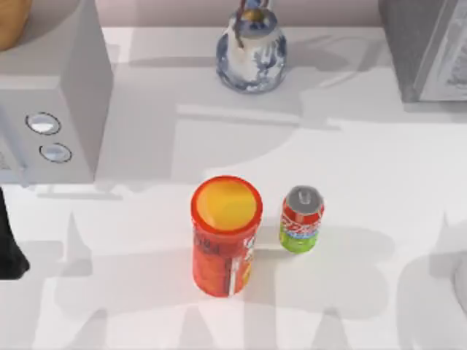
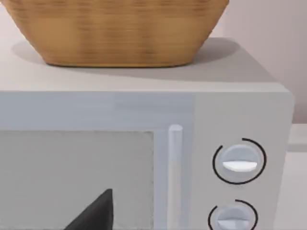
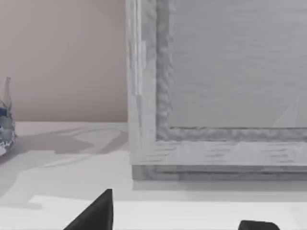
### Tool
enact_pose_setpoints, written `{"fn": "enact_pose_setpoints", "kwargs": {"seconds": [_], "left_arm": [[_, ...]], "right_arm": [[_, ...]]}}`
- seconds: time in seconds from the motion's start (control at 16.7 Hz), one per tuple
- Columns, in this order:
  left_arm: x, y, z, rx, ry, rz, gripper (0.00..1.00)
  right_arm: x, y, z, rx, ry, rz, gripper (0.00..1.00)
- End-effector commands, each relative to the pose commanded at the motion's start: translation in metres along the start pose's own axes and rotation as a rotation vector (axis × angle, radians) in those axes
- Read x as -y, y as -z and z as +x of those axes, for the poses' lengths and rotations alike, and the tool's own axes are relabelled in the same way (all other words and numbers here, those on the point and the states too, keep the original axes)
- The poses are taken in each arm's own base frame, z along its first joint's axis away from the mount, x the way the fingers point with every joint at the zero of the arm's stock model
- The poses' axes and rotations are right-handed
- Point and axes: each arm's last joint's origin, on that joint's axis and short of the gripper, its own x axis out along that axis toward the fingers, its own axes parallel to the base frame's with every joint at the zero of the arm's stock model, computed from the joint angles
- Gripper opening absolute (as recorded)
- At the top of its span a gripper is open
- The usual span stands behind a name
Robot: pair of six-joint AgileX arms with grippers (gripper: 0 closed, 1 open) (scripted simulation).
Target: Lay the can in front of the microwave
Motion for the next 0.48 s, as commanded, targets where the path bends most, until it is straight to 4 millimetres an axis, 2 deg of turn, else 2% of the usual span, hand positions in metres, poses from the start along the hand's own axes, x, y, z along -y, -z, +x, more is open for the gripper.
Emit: {"fn": "enact_pose_setpoints", "kwargs": {"seconds": [0.24,0.48], "left_arm": [[0.002,-0.006,0.0,-0.024,0.018,-0.001,1.0],[0.011,-0.04,0.004,-0.16,0.107,0.003,1.0]], "right_arm": [[0.0,0.0,0.0,0.0,0.0,0.0,1.0],[0.0,0.0,0.0,0.0,0.0,0.0,1.0]]}}
